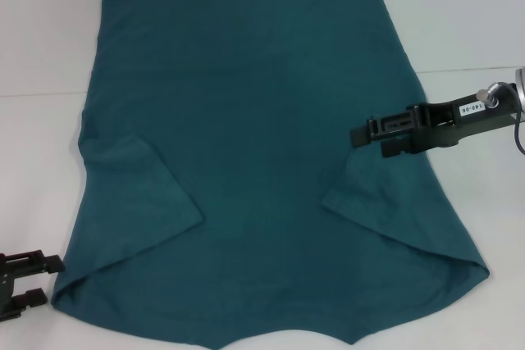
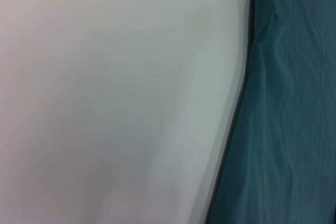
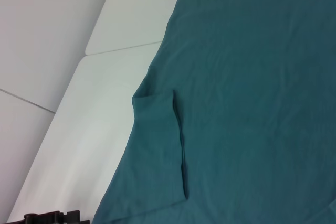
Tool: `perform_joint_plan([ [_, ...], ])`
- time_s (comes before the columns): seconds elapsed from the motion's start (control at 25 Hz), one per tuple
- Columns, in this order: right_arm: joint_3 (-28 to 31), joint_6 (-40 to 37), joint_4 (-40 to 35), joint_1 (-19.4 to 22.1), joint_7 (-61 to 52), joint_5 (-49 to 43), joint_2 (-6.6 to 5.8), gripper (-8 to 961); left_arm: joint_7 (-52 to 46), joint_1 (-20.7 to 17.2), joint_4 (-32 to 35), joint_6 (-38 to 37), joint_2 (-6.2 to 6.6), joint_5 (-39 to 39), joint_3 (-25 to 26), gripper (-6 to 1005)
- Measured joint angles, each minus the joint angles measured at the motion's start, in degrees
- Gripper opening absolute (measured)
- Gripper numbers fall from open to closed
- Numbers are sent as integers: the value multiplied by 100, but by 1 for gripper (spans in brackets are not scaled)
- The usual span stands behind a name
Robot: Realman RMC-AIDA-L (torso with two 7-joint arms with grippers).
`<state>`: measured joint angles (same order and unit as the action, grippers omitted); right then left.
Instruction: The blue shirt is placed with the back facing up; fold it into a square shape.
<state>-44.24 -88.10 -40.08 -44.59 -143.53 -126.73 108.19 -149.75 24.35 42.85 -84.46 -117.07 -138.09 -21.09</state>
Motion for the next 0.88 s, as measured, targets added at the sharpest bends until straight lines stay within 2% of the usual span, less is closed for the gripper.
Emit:
perform_joint_plan([
  [0.88,72,4,0,22,18,-1,0,913,45,248,-400,20,-3,5,-156,660],
])
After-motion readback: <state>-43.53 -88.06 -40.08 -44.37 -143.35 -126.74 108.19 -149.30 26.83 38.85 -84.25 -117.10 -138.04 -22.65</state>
